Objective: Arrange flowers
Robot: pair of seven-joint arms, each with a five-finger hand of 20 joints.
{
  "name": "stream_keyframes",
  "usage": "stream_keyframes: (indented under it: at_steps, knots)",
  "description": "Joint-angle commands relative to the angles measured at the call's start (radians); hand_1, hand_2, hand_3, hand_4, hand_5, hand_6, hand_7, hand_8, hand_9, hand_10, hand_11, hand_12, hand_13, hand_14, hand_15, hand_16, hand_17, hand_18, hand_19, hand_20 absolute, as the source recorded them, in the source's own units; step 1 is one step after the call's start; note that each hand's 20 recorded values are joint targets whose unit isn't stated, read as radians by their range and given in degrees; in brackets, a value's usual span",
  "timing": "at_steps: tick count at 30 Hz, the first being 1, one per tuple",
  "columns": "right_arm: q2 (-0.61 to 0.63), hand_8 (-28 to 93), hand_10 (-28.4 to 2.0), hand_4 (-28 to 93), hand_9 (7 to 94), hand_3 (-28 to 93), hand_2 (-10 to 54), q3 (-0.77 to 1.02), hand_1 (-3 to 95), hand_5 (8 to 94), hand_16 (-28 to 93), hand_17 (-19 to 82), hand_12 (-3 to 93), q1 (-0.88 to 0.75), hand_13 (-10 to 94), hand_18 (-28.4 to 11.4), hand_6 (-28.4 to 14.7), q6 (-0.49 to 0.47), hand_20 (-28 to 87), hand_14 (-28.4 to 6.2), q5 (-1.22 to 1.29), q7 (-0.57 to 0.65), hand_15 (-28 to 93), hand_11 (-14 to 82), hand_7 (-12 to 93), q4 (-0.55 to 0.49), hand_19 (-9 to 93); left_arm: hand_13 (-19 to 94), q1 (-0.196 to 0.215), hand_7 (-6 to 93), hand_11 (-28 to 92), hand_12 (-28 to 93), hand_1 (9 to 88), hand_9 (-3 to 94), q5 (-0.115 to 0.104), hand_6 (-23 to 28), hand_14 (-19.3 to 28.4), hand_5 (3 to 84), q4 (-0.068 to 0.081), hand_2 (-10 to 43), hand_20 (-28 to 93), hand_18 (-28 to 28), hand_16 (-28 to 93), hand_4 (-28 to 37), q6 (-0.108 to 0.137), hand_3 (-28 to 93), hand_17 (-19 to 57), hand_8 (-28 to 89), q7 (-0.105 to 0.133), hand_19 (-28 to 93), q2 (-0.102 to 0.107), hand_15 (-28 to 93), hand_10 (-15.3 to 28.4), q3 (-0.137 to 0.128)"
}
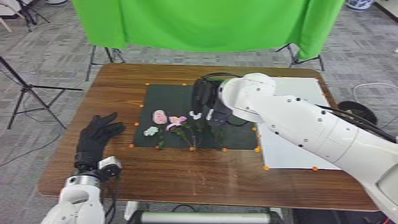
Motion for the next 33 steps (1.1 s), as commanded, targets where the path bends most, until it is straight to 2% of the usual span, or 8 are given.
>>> stream_keyframes:
  at_steps: [1,12,19,26,30,33]
  knots:
    - [-0.003,3,-11.2,-17,85.4,61,-9.5,0.02,57.1,75.5,25,69,24.3,0.005,94,-11.2,0.5,-0.023,51,-0.9,0.02,0.034,61,7.2,18,0.001,93,46,0.01,12.9,21,9,18.4,55.3,0.002,3.7,18.0,52.5,-0.001,12.3,15,10.7,-6,-28.3,-0.012,65,9.5,-8,-0.014,10,-0.003,27,15.5,-0.002]
    - [0.001,0,-12.1,-17,82.5,64,-9.5,0.026,50.7,67.1,26,69,19.4,-0.013,94,-11.4,1.2,-0.042,51,-1.1,0.027,0.061,61,12.4,16,-0.008,93,46,0.004,12.9,21,9,18.4,55.2,0.004,3.7,18.0,52.5,0.0,12.3,15,10.7,-6,-28.3,-0.023,65,9.4,-8,-0.025,10,0.007,27,15.6,0.0]
    - [-0.001,-4,-12.7,-17,81.8,66,-9.5,0.017,48.4,65.0,26,69,16.8,0.004,94,-11.4,1.5,-0.038,51,-1.1,0.031,0.064,60,14.2,16,-0.006,93,45,-0.002,13.1,21,9,18.5,55.1,0.002,3.5,18.1,52.3,0.002,12.3,15,10.8,-6,-28.3,-0.018,65,9.3,-8,-0.012,11,0.008,27,15.5,0.0]
    - [0.002,-10,-14.1,-17,80.0,67,-9.5,0.031,43.2,63.3,26,69,14.8,0.009,94,-11.5,1.2,-0.069,51,-1.1,0.033,0.084,60,13.9,15,-0.003,93,46,-0.002,13.1,21,8,18.5,55.1,0.003,3.4,18.2,52.3,0.002,12.2,15,10.9,-6,-28.3,-0.021,65,9.2,-8,-0.016,11,0.007,27,15.5,0.002]
    - [0.001,-11,-15.6,-17,77.0,64,-9.5,0.041,34.5,62.0,26,69,14.1,0.004,94,-11.4,1.3,-0.113,50,-1.7,0.042,0.098,58,12.1,14,0.001,93,46,0.003,13.4,21,9,18.6,55.1,0.002,3.1,18.1,52.3,-0.001,12.3,15,11.0,-6,-28.3,-0.021,65,9.2,-8,-0.021,11,0.008,27,15.5,-0.002]
    - [0.005,-10,-16.7,-16,73.8,63,-8.9,0.037,28.4,61.7,26,68,13.4,0.002,94,-11.5,1.0,-0.106,48,-2.3,0.041,0.103,57,10.5,12,-0.005,93,46,-0.003,13.4,21,9,18.7,55.2,0.004,3.1,18.3,52.3,0.002,12.3,15,10.9,-6,-28.3,-0.026,65,9.2,-8,-0.024,11,0.011,27,15.4,-0.001]
